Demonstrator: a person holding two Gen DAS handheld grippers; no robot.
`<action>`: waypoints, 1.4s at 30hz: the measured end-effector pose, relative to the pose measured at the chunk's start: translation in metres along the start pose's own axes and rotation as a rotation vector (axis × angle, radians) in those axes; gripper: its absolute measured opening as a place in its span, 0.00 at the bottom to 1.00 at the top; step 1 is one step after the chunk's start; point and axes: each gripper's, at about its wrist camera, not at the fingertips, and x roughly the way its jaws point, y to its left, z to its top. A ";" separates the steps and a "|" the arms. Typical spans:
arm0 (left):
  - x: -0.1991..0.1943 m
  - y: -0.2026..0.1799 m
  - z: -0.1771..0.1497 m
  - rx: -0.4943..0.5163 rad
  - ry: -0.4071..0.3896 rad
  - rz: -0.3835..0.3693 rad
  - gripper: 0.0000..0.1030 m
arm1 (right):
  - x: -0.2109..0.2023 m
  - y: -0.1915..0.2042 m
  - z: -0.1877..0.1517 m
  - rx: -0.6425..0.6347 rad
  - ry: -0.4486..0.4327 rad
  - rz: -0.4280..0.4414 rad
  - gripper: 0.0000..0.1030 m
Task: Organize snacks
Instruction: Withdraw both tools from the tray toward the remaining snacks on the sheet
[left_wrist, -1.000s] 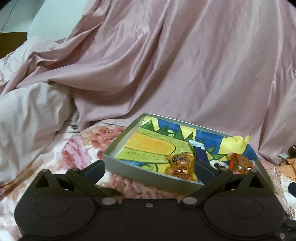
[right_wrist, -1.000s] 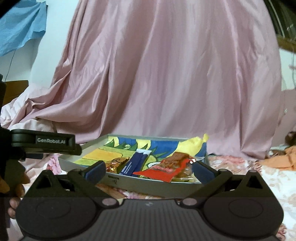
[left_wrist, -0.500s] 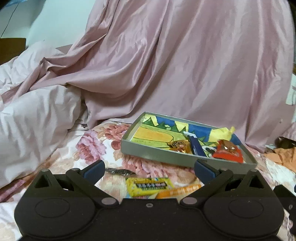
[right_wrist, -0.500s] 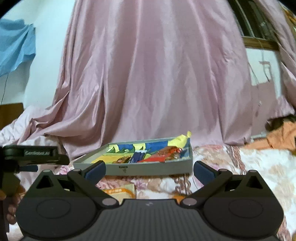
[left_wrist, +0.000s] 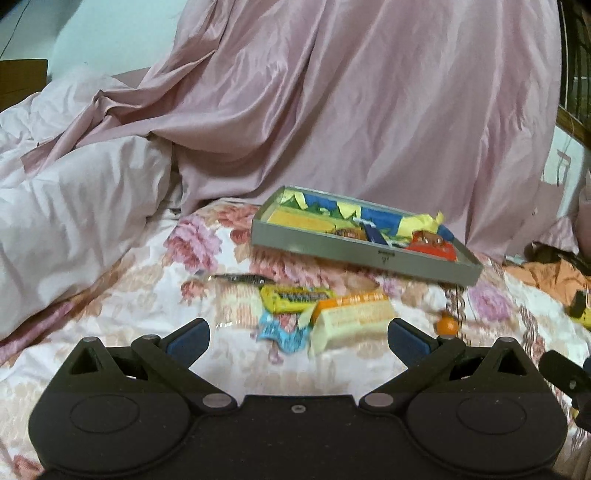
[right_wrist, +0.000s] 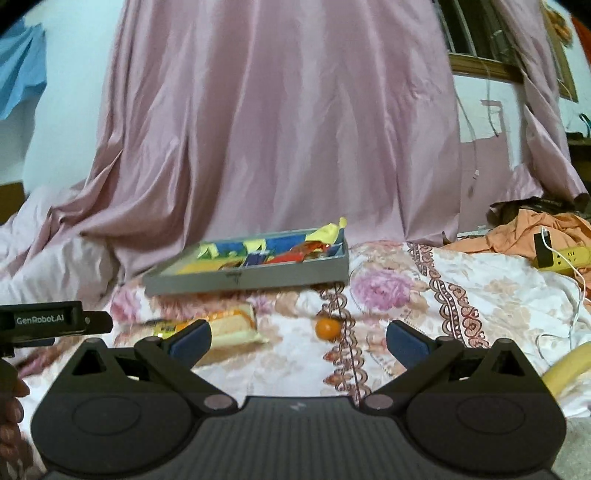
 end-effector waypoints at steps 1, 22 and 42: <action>-0.002 0.000 -0.003 0.003 -0.001 -0.001 0.99 | -0.001 0.001 -0.001 -0.005 0.007 -0.001 1.00; -0.010 0.014 -0.019 0.008 0.005 0.019 0.99 | 0.003 0.007 -0.008 -0.020 0.093 -0.003 1.00; 0.012 0.020 -0.029 0.083 -0.006 0.043 0.99 | 0.046 -0.005 -0.005 0.081 0.240 -0.038 1.00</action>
